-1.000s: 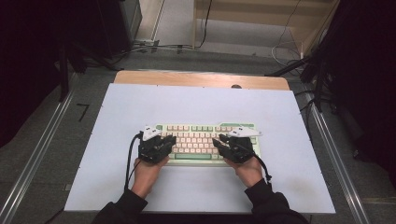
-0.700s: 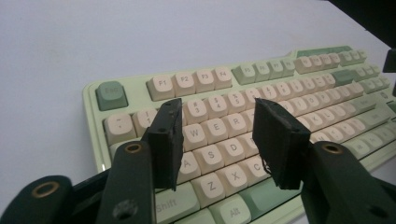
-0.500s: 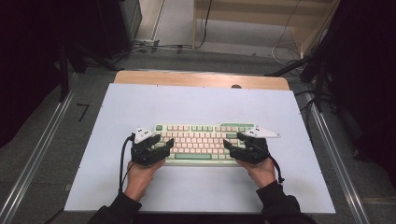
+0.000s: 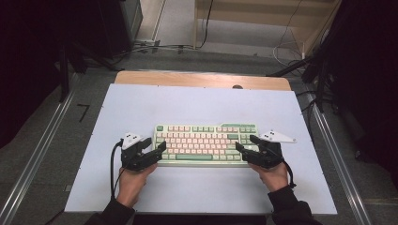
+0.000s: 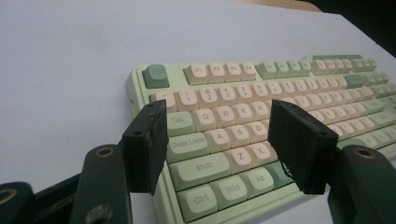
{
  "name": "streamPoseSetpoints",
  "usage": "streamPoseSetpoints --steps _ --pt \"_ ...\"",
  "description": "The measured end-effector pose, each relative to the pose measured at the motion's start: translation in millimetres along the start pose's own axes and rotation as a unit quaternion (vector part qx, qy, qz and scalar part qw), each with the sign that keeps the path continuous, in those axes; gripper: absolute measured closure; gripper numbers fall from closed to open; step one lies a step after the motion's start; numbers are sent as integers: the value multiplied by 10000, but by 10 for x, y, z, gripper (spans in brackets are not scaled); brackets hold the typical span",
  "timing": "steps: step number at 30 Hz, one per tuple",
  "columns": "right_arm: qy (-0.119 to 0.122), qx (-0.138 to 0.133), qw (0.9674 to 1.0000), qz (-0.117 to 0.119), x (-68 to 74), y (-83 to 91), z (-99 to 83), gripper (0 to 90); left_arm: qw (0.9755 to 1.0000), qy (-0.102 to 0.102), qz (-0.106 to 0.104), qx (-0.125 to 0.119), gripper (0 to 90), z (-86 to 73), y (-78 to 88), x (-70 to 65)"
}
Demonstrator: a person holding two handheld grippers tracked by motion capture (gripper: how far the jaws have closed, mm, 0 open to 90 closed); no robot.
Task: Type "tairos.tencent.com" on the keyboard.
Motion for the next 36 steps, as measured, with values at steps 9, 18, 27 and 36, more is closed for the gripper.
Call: streamPoseSetpoints --steps 9,18,27,36 --pt "-67 -7 9999 -80 -117 94 -65 284 9998 115 154 -94 368 -28 83 110" --pt "-187 -40 9996 -196 -243 194 -118 273 9993 252 240 -93 320 -48 136 205" --pt "-312 -60 9989 -338 -375 297 -160 265 9986 245 412 -225 288 -64 208 248" --pt "-401 -99 9980 -469 -507 402 -224 265 9986 149 464 -212 285 -100 249 257"
Point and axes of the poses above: each handheld gripper's, and its own axes: y roughly backward along the jaws, z roughly out of its top, x roughly to its left, the point moved 7 cm from there along -y, roughly forward along the jaws, and after that the axes turned 3 degrees about -y, right-handed, at the moved point
